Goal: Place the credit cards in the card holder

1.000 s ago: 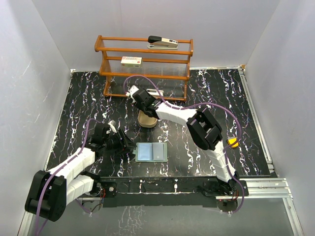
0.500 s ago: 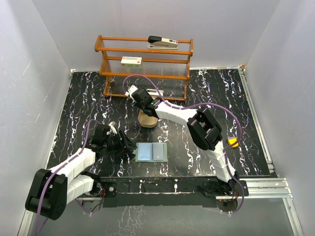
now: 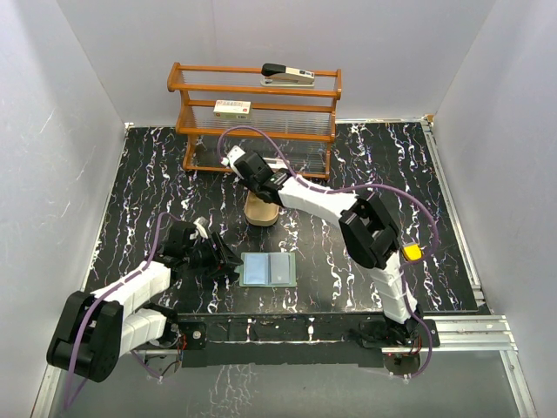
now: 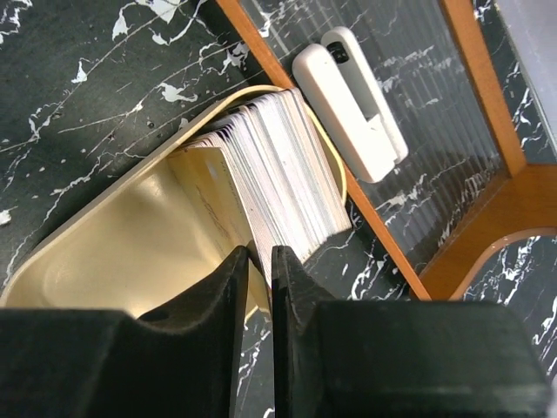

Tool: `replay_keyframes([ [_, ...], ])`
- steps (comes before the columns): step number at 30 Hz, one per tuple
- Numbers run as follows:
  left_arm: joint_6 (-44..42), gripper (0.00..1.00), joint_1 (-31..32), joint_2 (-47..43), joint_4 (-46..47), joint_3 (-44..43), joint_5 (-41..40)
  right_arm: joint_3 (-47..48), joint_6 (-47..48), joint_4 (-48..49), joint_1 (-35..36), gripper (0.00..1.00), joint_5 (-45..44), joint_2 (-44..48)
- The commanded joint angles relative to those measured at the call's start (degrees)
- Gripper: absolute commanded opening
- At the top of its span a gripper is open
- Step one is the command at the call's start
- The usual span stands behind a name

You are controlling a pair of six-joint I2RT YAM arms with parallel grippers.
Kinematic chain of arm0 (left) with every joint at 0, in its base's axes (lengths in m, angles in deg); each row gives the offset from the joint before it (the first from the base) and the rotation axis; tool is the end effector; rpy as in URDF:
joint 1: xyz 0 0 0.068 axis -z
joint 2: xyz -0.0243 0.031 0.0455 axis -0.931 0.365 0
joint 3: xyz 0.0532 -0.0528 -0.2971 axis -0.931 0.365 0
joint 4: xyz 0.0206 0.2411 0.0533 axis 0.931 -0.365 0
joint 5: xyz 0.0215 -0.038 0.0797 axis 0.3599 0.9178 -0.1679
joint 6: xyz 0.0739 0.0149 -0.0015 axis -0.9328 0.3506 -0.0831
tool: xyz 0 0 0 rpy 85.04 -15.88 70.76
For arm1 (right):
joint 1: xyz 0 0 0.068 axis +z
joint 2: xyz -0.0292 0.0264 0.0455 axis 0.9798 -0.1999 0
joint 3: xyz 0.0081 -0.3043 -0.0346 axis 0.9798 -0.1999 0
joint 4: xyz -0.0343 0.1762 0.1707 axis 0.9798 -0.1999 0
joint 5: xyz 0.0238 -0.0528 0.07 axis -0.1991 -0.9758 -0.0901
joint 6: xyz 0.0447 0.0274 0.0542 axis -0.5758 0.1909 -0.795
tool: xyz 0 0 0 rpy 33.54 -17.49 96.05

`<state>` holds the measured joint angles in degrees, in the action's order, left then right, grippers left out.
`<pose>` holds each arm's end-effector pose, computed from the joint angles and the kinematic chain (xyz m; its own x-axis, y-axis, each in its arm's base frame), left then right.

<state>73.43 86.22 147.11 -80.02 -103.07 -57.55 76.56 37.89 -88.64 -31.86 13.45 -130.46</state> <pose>0.1642 -0.0830 0.1661 -0.8778 -0.4098 -0.2481 -0.0933 0.6542 -0.7505 0.3697 0.3541 0.2309 -0.3459 -0.7500 -0.5638 -0.6050 0.6376 -0.4770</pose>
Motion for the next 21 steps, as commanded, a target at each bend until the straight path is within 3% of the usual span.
replay_keyframes([
  [1, -0.49, 0.54, -0.21, -0.07, -0.26, 0.79, 0.76, 1.05, -1.88, 0.86, -1.27, 0.00, -0.77, 7.30],
  [12, -0.34, 0.53, -0.23, -0.04, 0.24, 1.62, 0.64, -6.47, -13.66, -5.84, -0.77, 0.00, 10.29, 19.74],
  [18, 0.35, 0.51, -0.09, 0.03, 1.46, 2.07, 1.71, -13.07, -26.77, -7.61, -0.76, 0.00, 12.88, 28.41],
  [21, 0.68, 0.50, -0.05, -0.21, 1.71, 2.35, 1.75, -20.68, -33.84, -3.83, -0.82, 0.00, 17.58, 33.31],
])
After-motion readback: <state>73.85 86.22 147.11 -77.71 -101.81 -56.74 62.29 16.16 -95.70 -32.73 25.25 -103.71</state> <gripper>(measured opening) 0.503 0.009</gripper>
